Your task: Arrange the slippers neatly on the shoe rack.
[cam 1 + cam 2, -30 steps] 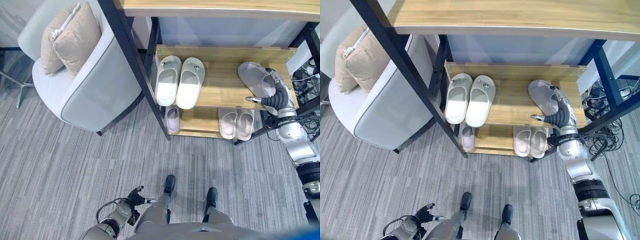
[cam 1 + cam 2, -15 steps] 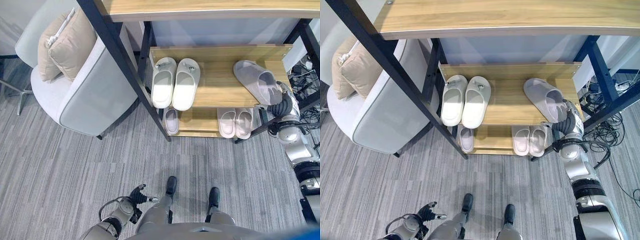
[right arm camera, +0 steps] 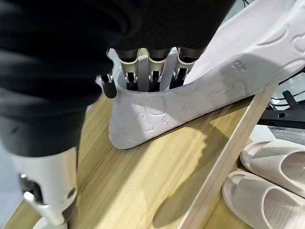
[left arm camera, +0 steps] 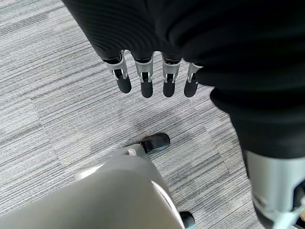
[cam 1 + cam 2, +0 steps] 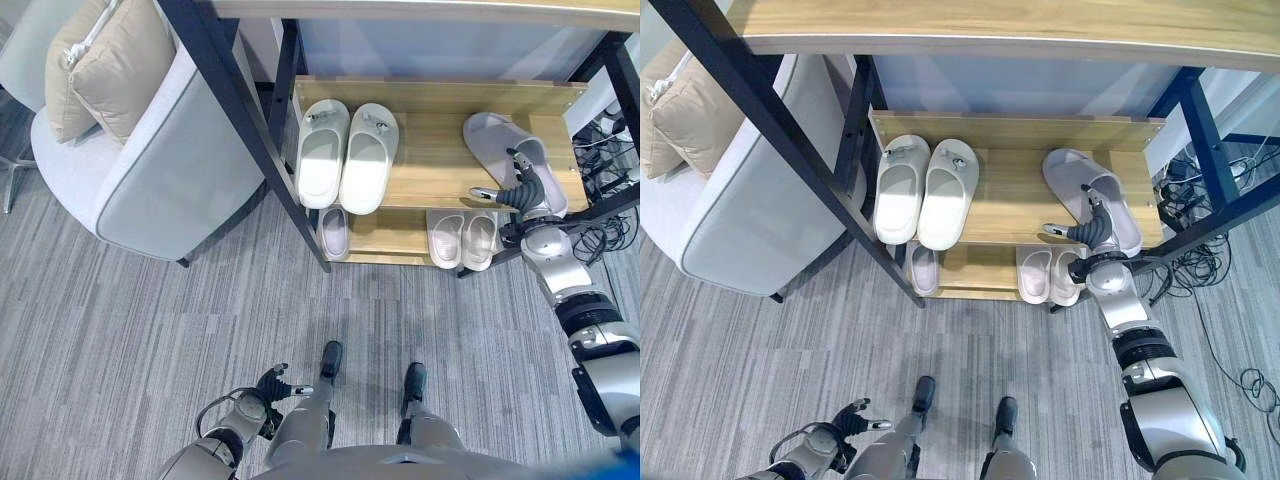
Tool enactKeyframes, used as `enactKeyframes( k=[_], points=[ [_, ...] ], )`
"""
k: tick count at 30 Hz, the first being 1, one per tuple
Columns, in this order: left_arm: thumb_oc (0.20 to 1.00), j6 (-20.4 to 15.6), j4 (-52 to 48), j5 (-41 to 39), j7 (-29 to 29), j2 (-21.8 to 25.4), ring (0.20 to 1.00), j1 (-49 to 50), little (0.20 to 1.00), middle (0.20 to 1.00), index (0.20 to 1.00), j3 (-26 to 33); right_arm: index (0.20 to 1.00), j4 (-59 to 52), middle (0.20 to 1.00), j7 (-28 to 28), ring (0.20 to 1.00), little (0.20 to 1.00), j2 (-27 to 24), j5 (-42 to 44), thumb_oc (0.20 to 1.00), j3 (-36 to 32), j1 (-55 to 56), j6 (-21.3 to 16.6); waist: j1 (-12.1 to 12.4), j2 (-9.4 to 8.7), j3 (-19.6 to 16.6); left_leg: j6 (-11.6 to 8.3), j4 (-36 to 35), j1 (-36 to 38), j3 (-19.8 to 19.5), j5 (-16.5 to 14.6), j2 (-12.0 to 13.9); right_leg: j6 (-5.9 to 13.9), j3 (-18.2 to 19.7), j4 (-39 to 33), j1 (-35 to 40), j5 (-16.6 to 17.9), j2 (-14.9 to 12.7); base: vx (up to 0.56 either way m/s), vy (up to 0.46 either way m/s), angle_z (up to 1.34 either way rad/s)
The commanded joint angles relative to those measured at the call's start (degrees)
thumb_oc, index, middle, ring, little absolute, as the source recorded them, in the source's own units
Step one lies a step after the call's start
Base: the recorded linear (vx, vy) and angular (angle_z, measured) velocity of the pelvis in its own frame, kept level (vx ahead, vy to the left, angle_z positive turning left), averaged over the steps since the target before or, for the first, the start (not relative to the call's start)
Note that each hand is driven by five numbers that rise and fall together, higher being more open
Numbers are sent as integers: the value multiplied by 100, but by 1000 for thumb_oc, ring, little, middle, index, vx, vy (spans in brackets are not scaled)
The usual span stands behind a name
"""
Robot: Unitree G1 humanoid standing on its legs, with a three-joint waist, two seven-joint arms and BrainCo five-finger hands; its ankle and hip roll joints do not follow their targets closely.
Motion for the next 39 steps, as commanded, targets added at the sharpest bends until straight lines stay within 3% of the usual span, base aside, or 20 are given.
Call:
enactKeyframes(
  k=[1, 13, 15, 23, 28, 39],
  points=[
    [1000, -2, 497, -71, 37, 27, 1000, -216, 1000, 1000, 1000, -44, 1000, 162, 1000, 166, 1000, 1000, 70, 357, 1000, 163, -303, -217, 83, -64, -55, -157, 34, 172, 442, -658, 109, 337, 166, 38, 118, -19, -347, 0, 0, 0],
    [1000, 39, 519, -72, 66, 84, 1000, -245, 1000, 1000, 1000, -41, 1000, -2, 1000, 426, 1000, 1000, 659, 1055, 1000, 571, -630, -292, 135, -120, -37, -135, 34, 250, 509, -680, 133, 324, 223, 38, 151, 1, -341, -2, 4, -1],
    [1000, 15, 500, -21, 54, 60, 1000, -236, 1000, 1000, 1000, 32, 1000, -676, 1000, 436, 1000, 1000, 406, 927, 1000, 325, -238, -416, 69, -145, -36, -136, 34, 297, 527, -694, 161, 320, 223, 41, 182, -23, -327, 31, -12, 3],
    [1000, -35, 522, 67, -6, 16, 1000, -209, 1000, 1000, 1000, 83, 1000, -1076, 1000, 119, 1000, 1000, -149, 120, 1000, -225, 169, -501, 8, -137, -35, -128, 34, 293, 580, -720, 182, 340, 258, 45, 153, -26, -316, 17, -17, -3],
    [1000, -60, 525, 81, -42, 79, 1000, -218, 1000, 1000, 1000, -8, 1000, -229, 1000, 144, 1000, 1000, -592, -224, 1000, 44, -271, -416, 47, -143, -4, -136, 34, 254, 586, -690, 183, 351, 243, 38, 115, -8, -316, 4, -4, -1],
    [1000, -91, 616, -115, -35, 245, 1000, -238, 1000, 1000, 1000, -58, 1000, 912, 1000, 113, 1000, 1000, -659, 39, 1000, 493, -1234, -317, 166, -113, 203, -189, 34, -50, 545, -572, 153, 357, 195, 62, -130, 69, -323, 0, 0, 0]
  ],
)
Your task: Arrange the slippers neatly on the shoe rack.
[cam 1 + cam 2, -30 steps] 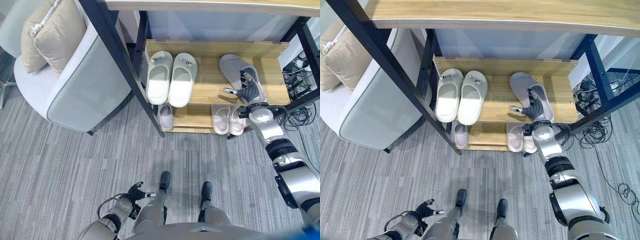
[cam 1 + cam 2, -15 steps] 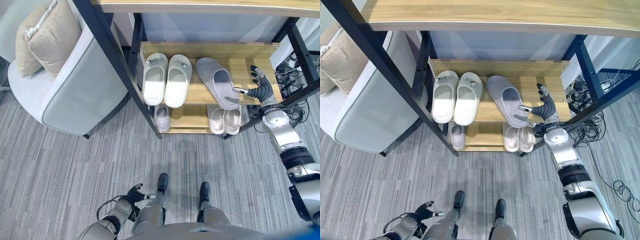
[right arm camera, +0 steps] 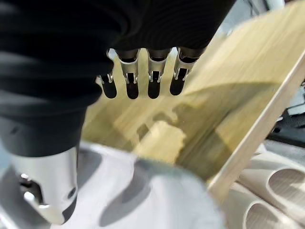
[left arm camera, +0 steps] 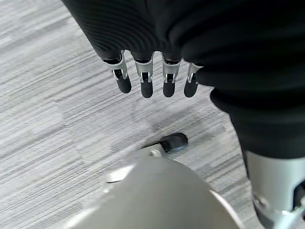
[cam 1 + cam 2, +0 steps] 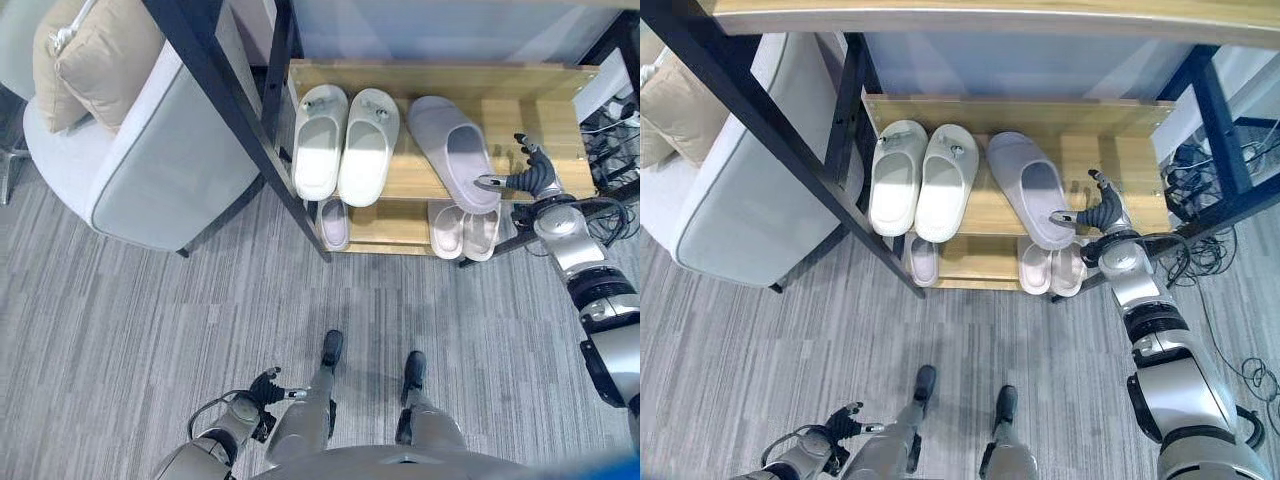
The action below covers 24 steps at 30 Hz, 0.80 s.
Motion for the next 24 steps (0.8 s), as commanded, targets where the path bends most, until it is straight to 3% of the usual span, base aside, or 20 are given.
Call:
enactKeyframes(
  k=[1, 11, 16, 18, 24],
  points=[
    [1000, -58, 438, -148, -10, 103, 1000, -233, 1000, 1000, 1000, -65, 1000, 141, 1000, -135, 1000, 1000, -229, 284, 1000, 92, -381, -175, 48, -185, -129, -208, 33, 18, 478, -559, 93, 376, 109, 54, -10, 57, -376, 11, 20, 3],
    [1000, -133, 323, -376, 60, 207, 1000, -464, 1000, 1000, 1000, -201, 1000, 402, 1000, -281, 1000, 1000, -366, 132, 1000, 586, -1345, -165, 192, -207, -1, -290, 33, -287, 381, -465, 88, 388, -25, 38, -200, 88, -387, 0, 3, 3],
    [1000, -117, 373, -267, 71, 281, 1000, -439, 1000, 1000, 1000, -234, 1000, 489, 1000, -159, 1000, 1000, -350, -268, 1000, 1215, -2004, -87, 292, -268, 78, -314, 33, -370, 333, -433, 87, 387, -59, 38, -234, 94, -386, -6, 10, 5],
    [1000, -113, 363, -248, 62, 287, 1000, -459, 1000, 1000, 1000, -228, 200, 590, 200, -154, 200, 200, -329, -475, 200, 1376, -2087, -81, 328, -275, 104, -326, 33, -369, 321, -435, 87, 382, -71, 38, -217, 79, -381, -1, 9, 5],
    [1000, -123, 267, -200, 114, 307, 1000, -629, 1000, 1000, 1000, -226, 200, 883, 200, -279, 200, 200, -295, -886, 200, 1336, -1824, 40, 358, -276, 125, -326, 33, -388, 252, -433, 79, 384, -163, 61, -190, 52, -382, -8, 0, 8]
  ],
)
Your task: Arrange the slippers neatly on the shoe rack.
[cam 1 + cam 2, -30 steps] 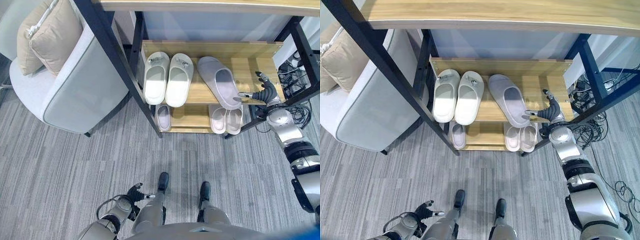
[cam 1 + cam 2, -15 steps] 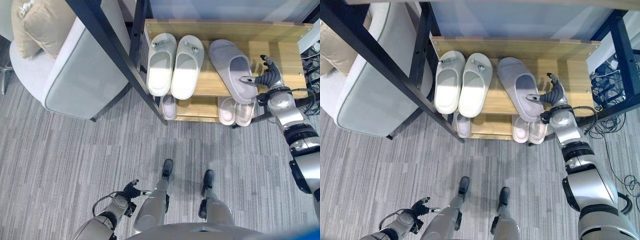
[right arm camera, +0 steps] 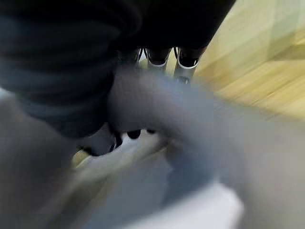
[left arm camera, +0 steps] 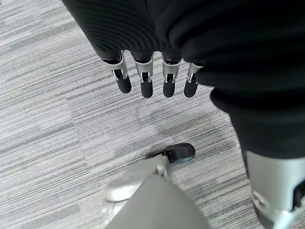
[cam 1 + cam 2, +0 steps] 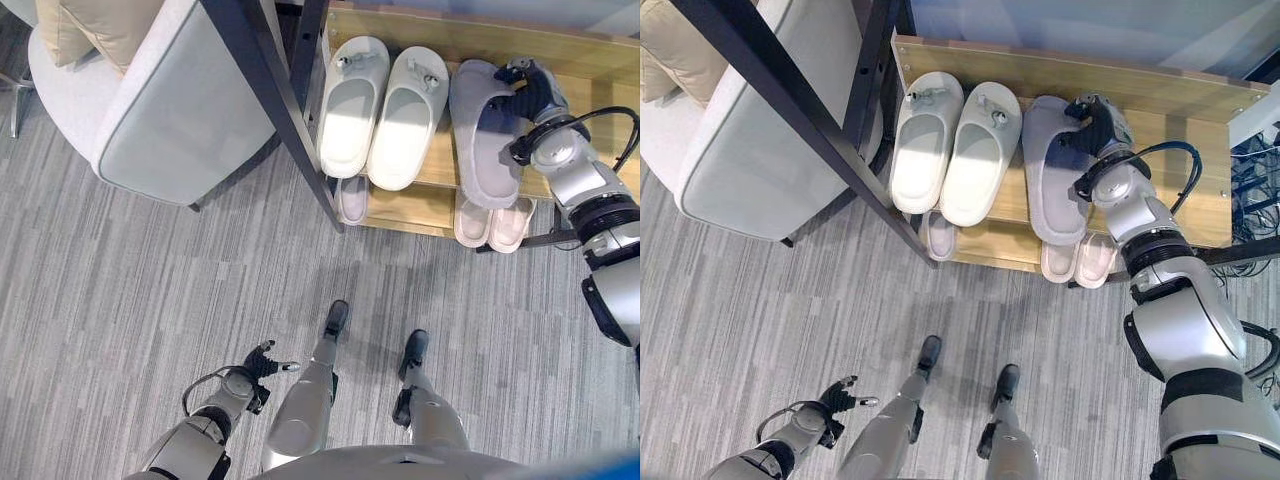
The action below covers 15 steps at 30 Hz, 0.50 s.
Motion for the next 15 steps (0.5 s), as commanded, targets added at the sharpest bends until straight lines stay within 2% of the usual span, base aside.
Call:
enactKeyframes(
  k=[1, 6, 9, 12, 14, 15],
  points=[
    [1000, -4, 322, 15, 93, 5, 1000, -95, 1000, 1000, 1000, -172, 200, 116, 200, -58, 200, 200, -113, -211, 200, 39, 181, -8, -12, -114, -162, -271, 31, 16, 477, -541, 103, 383, 138, 65, 69, 36, -392, -19, -6, 10],
    [1000, 19, 381, 83, 79, -55, 1000, -126, 1000, 1000, 1000, -29, 200, -527, 200, -249, 200, 200, -310, -456, 200, -284, 733, -82, -122, -105, -196, -238, 31, 167, 537, -594, 146, 378, 225, 143, 136, -26, -381, -3, 0, 1],
    [1000, 29, 367, 200, 37, -105, 1000, -89, 1000, 1000, 1000, 172, 200, -1995, 200, -380, 200, 200, -541, -981, 200, -880, 1714, -172, -228, -120, -280, -225, 31, 373, 587, -673, 194, 370, 223, 189, 300, -121, -373, -5, -3, -1],
    [1000, 65, 357, 420, -48, -207, 1000, 192, 1000, 1000, 1000, 335, 200, -3016, 200, -204, 200, 200, -345, -1183, 200, -1508, 3061, -346, -340, -154, -477, -136, 31, 823, 672, -859, 231, 366, 253, 187, 658, -229, -354, 86, -14, 0],
    [1000, 66, 349, 451, -76, -196, 1000, 258, 1000, 1000, 1000, 366, 200, -3160, 200, -113, 200, 200, -296, -1202, 200, -1601, 3306, -369, -338, -172, -494, -119, 31, 965, 691, -901, 240, 366, 265, 183, 785, -268, -345, 116, -4, -30],
    [1000, 86, 357, 521, -105, -162, 1000, 452, 1000, 1000, 1000, 527, 200, -3429, 200, 87, 200, 200, -125, -1190, 200, -1774, 3915, -439, -385, -201, -603, -54, 31, 1380, 797, -1047, 266, 370, 358, 158, 1105, -367, -333, 139, 19, -43]
  ],
)
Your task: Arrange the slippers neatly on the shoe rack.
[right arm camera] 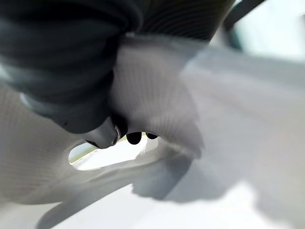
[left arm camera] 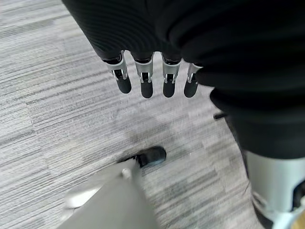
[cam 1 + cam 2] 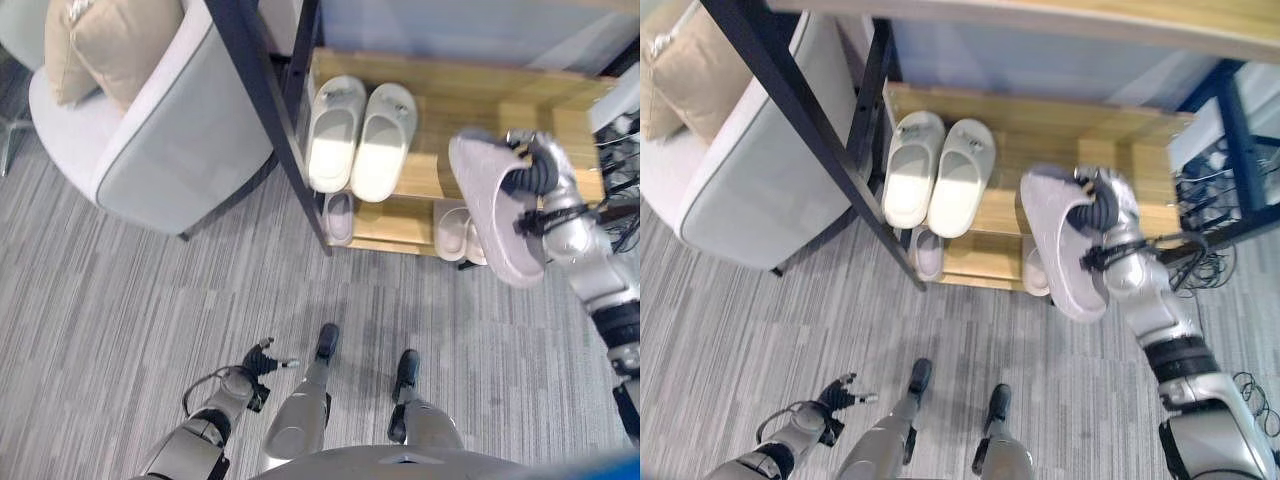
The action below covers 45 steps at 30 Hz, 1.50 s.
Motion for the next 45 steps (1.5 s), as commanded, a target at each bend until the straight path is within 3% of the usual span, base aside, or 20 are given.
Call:
enactKeyframes(
  k=[1, 9, 13, 14, 16, 17, 18, 20, 24, 26, 27, 29, 31, 32, 33, 35, 38, 41, 45],
  points=[
    [1000, 36, 578, 242, -79, -42, 1000, -167, 1000, 1000, 1000, 38, 200, 208, 200, 221, 200, 200, -59, -75, 200, -83, -244, -288, 105, -25, -232, 46, 64, 532, 595, -862, 245, 374, 210, 143, 316, -301, -296, 160, 31, -20],
    [1000, 98, 841, 410, -308, -102, 1000, 547, 1000, 1000, 1000, 590, 200, -235, 200, 833, 200, 200, 570, -51, 200, -563, 1450, -285, -57, 9, -667, 283, 64, 1423, 928, -1194, 151, 461, 628, 266, 771, -363, -342, 98, 90, -28],
    [1000, 119, 858, 475, -396, -81, 1000, 684, 1000, 1000, 1000, 706, 200, -347, 200, 1043, 200, 200, 719, -16, 200, -693, 1940, -242, -126, 75, -600, 443, 64, 1758, 1004, -1257, 51, 510, 760, 1105, 679, -478, -460, 17, 151, -37],
    [1000, 123, 796, 446, -369, -27, 1000, 676, 1000, 1000, 1000, 767, 200, -480, 200, 1159, 200, 200, 799, 6, 200, -672, 2145, -262, -206, 119, -427, 506, 64, 1889, 938, -1229, 73, 492, 917, 2066, 332, -531, -391, -38, 149, -26],
    [1000, 97, 712, 406, -355, -6, 1000, 685, 1000, 1000, 1000, 761, 200, -510, 200, 1196, 200, 200, 833, 62, 200, -699, 2285, -289, -282, 107, -377, 492, 64, 1912, 858, -1193, 79, 349, 1167, 2217, 160, -807, -39, -38, 39, -5],
    [1000, 90, 714, 353, -371, -29, 1000, 690, 1000, 1000, 1000, 743, 200, -548, 200, 1231, 200, 200, 818, 147, 200, -710, 2376, -327, -292, 69, -409, 492, 64, 1899, 899, -1178, 51, 242, 1098, 2091, 86, -899, 202, -5, -18, 32],
    [1000, 89, 714, 351, -371, -31, 1000, 695, 1000, 1000, 1000, 738, 200, -554, 200, 1234, 200, 200, 816, 150, 200, -714, 2387, -326, -291, 77, -416, 485, 64, 1902, 895, -1187, 62, 234, 1090, 2083, 94, -902, 213, 7, -81, 36],
    [1000, 110, 694, 292, -383, -69, 1000, 655, 1000, 1000, 1000, 706, 200, -617, 200, 1213, 200, 200, 800, 121, 200, -641, 2458, -376, -252, 61, -397, 473, 64, 1904, 901, -1142, 46, 85, 677, 2072, -8, -974, 375, -1, -102, 16],
    [1000, 83, 632, 502, -231, -277, 1000, 972, 1000, 1000, 1000, 567, 200, -175, 200, 988, 200, 200, 927, 229, 200, -411, 2359, -458, 82, -196, -214, 355, 839, 1386, 572, -1189, -50, -112, 779, 1400, 424, -969, 622, -74, -277, 64],
    [1000, 74, 632, 517, -153, -274, 1000, 943, 1000, 1000, 1000, 485, 200, -72, 200, 876, 200, 200, 783, 212, 200, -314, 2363, -496, 157, -255, -174, 190, 1366, 1006, 358, -1274, 19, -247, 552, 990, 700, -933, 702, -120, -376, 101],
    [1000, 62, 596, 569, -78, -272, 1000, 877, 1000, 1000, 1000, 442, 200, -32, 200, 854, 200, 200, 675, 206, 200, -282, 2366, -521, 119, -256, -130, 35, 1846, 719, 417, -1357, 73, -300, 338, 800, 808, -923, 693, -107, -165, 114],
    [1000, 46, 564, 548, -27, -267, 1000, 840, 1000, 1000, 1000, 443, 200, 18, 200, 857, 200, 200, 646, 245, 200, -240, 2348, -530, 97, -239, -93, -34, 2117, 558, 506, -1380, 131, -345, 273, 800, 809, -947, 687, -97, -97, 97],
    [1000, 32, 488, 497, 45, -236, 1000, 803, 1000, 1000, 1000, 444, 200, 176, 200, 838, 200, 200, 551, 184, 200, -150, 2285, -513, 77, -181, -27, -109, 2427, 371, 788, -1254, 390, -448, 196, 859, 879, -1053, 724, -44, -26, 22],
    [1000, 1, 464, 496, 106, -208, 1000, 761, 1000, 1000, 1000, 409, 200, 257, 200, 772, 200, 200, 508, 126, 200, -144, 2264, -507, 61, -183, -6, -140, 2215, 255, 785, -1145, 615, -446, 177, 935, 866, -1088, 687, -13, 26, 3],
    [1000, -14, 429, 514, 130, -179, 1000, 693, 1000, 1000, 1000, 327, 200, 305, 200, 701, 200, 200, 482, 89, 200, -143, 2220, -483, 85, -203, 72, -146, 2165, 45, 652, -972, 672, -444, 179, 1016, 813, -1096, 660, -16, 50, 2],
    [1000, -59, 365, 560, 236, -83, 1000, 570, 1000, 1000, 1000, 186, 200, 379, 200, 663, 200, 200, 498, 86, 200, -103, 2098, -511, -52, -116, 159, -101, 1812, 153, 425, -946, 625, -422, 275, 1634, 377, -1186, 605, -8, 158, -13],
    [1000, -114, 286, 524, 272, -1, 1000, 473, 1000, 1000, 1000, 115, 200, 437, 200, 627, 200, 200, 518, 143, 200, 9, 1917, -531, -69, -126, 243, -60, 2124, -75, 392, -1039, 492, -407, 442, 2017, -20, -1180, 499, -72, 150, -33],
    [1000, -186, 164, 430, 388, 139, 1000, 239, 1000, 1000, 1000, 59, 200, 487, 200, 572, 200, 200, 527, 174, 200, 224, 1478, -561, -80, -131, 425, 95, 2864, -611, 592, -1369, 406, -396, 779, 2706, -736, -1218, 386, -132, 173, -41],
    [1000, -345, -60, 209, 535, 271, 1000, 84, 1000, 1000, 1000, 129, 200, 375, 200, 375, 200, 200, 245, -176, 200, 370, 1089, -618, -25, -76, 457, 293, 3992, -1338, 799, -1908, 472, -392, 1081, 3729, -1593, -1549, 304, -37, 119, -50]
  ],
)
